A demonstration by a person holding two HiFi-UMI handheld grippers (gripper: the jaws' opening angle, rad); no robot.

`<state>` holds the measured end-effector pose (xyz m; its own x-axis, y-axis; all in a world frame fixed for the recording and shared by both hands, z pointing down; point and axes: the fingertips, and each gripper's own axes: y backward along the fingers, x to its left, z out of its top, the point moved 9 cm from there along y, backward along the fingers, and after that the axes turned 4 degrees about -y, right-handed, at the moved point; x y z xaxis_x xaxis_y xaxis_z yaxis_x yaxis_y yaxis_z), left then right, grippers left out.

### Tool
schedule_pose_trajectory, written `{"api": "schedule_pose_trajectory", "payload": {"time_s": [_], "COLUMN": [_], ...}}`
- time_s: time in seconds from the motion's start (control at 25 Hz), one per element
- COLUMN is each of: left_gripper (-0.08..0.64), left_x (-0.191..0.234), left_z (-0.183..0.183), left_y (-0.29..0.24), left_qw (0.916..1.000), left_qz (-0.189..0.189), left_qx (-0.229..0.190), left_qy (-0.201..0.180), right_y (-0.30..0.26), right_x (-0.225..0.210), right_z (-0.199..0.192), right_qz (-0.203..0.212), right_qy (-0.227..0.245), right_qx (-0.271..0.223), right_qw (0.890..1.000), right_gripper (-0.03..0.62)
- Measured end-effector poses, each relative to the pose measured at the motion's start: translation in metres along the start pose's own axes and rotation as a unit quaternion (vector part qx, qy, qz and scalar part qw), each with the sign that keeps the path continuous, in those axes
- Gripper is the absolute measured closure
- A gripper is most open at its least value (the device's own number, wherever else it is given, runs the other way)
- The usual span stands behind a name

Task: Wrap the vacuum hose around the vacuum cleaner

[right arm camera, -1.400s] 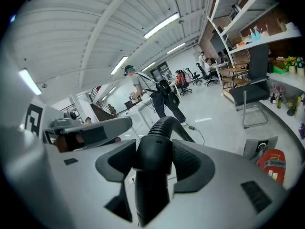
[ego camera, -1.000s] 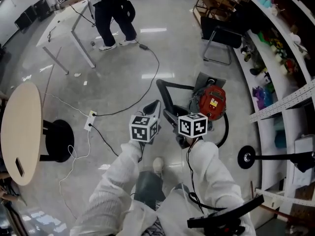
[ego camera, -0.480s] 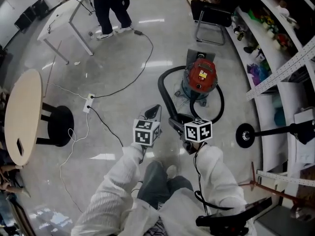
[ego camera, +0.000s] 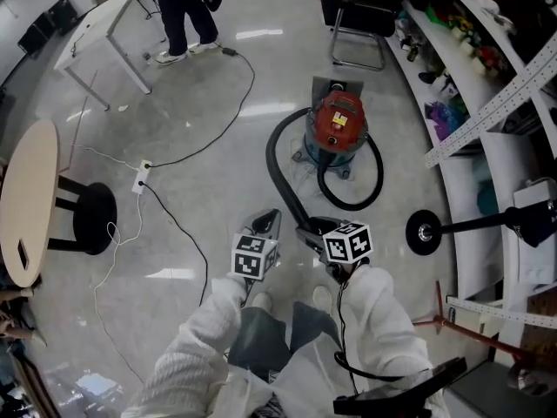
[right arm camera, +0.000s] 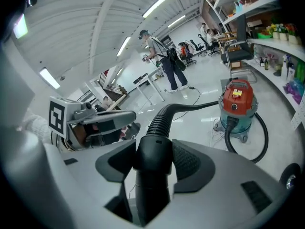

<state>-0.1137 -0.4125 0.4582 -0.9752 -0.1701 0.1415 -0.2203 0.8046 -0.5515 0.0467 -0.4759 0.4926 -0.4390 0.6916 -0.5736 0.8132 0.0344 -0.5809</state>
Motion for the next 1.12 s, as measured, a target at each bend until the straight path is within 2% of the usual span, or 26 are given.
{"api": "schedule_pose_trajectory", "payload": {"time_s": [0.08, 0.24, 0.48, 0.72, 0.84, 1.0, 1.12], "left_gripper": [0.558, 0.558, 0.558, 0.558, 0.558, 0.558, 0.558], "left_x": [-0.017, -0.054, -0.079, -0.049, -0.035, -0.016, -0.007], "left_z": [-0.019, -0.058, -0.153, -0.291, -0.366, -0.461, -0.509], "left_y": [-0.011, -0.056, -0.13, -0.227, -0.28, -0.342, -0.376], "left_qw": [0.9996, 0.9964, 0.993, 0.99, 0.9903, 0.991, 0.9911], "left_qz": [0.008, 0.036, 0.07, 0.103, 0.103, 0.114, 0.115], "left_qx": [0.007, -0.013, -0.009, -0.029, -0.042, -0.043, -0.035], "left_qy": [0.025, 0.075, 0.094, 0.092, 0.083, 0.056, 0.058], "right_y": [0.007, 0.015, -0.031, -0.138, -0.192, -0.252, -0.285], "right_x": [-0.023, -0.085, -0.167, -0.259, -0.312, -0.372, -0.412], "right_z": [-0.013, -0.04, -0.097, -0.184, -0.228, -0.277, -0.303], "right_qz": [0.009, 0.021, 0.041, 0.071, 0.076, 0.084, 0.072], "right_qy": [0.005, 0.034, 0.082, 0.145, 0.18, 0.189, 0.208], "right_qx": [0.014, 0.041, 0.068, 0.075, 0.075, 0.069, 0.092], "right_qw": [1.0, 0.998, 0.994, 0.984, 0.978, 0.976, 0.971], "right_gripper": [0.354, 0.353, 0.353, 0.354, 0.354, 0.354, 0.354]}}
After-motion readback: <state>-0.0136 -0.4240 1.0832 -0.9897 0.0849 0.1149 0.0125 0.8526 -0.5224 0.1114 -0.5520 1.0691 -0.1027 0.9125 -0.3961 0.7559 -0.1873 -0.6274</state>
